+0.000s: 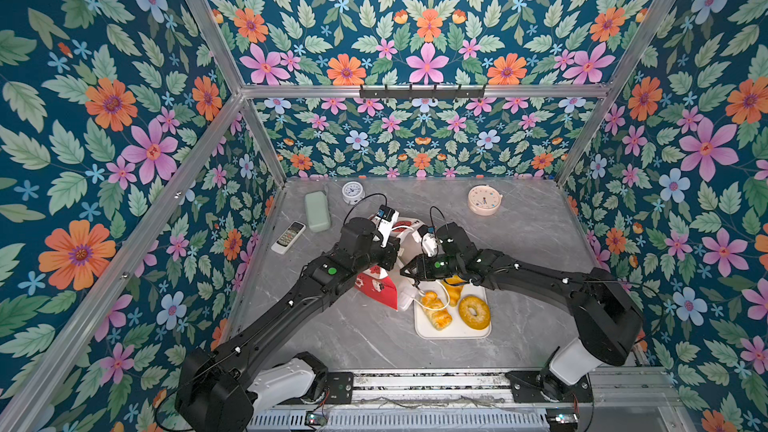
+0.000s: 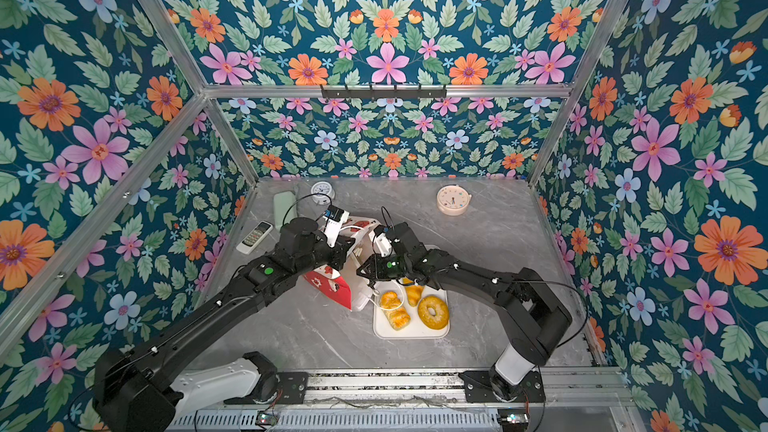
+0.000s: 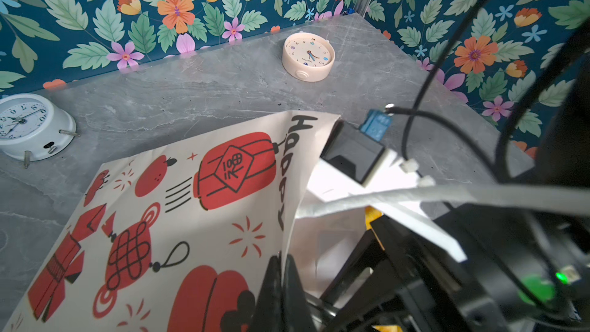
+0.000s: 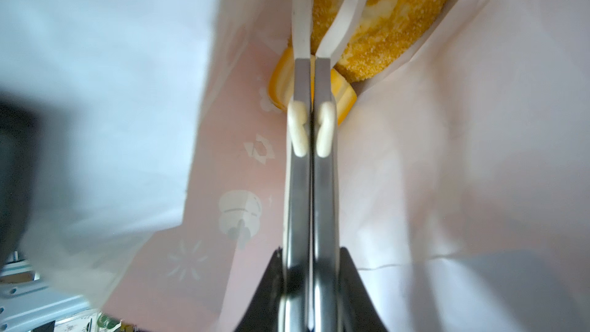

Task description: Take the fake bread out of the paper bag

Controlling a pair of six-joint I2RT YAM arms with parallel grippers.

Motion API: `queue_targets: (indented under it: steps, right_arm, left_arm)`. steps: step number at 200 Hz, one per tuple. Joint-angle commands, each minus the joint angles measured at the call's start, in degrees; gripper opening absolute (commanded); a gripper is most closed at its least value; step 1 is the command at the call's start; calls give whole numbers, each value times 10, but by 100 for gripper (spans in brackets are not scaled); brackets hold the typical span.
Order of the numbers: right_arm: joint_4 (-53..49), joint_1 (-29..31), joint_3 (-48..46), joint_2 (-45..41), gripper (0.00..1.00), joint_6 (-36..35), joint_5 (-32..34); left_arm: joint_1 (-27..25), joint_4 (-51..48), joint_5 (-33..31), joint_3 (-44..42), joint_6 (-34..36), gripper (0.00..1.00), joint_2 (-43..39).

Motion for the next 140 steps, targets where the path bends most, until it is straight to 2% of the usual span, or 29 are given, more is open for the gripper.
queue_targets:
  steps: [1, 45, 81, 97, 140]
  right_arm:
    - [-6, -1, -3, -11, 0, -17, 19]
    - [-39, -1, 0, 4, 0, -22, 23]
    - [-39, -1, -5, 18, 20, -13, 16]
    - [-37, -2, -2, 22, 25, -11, 17]
    - [-18, -4, 18, 58, 31, 1, -10]
  left_arm:
    - [0, 18, -10, 2, 5, 0, -1]
    - [0, 13, -7, 7, 13, 0, 1]
    - [1, -14, -16, 22, 29, 0, 7]
    - [0, -15, -7, 20, 28, 0, 7]
    - [-5, -7, 11, 15, 20, 0, 17]
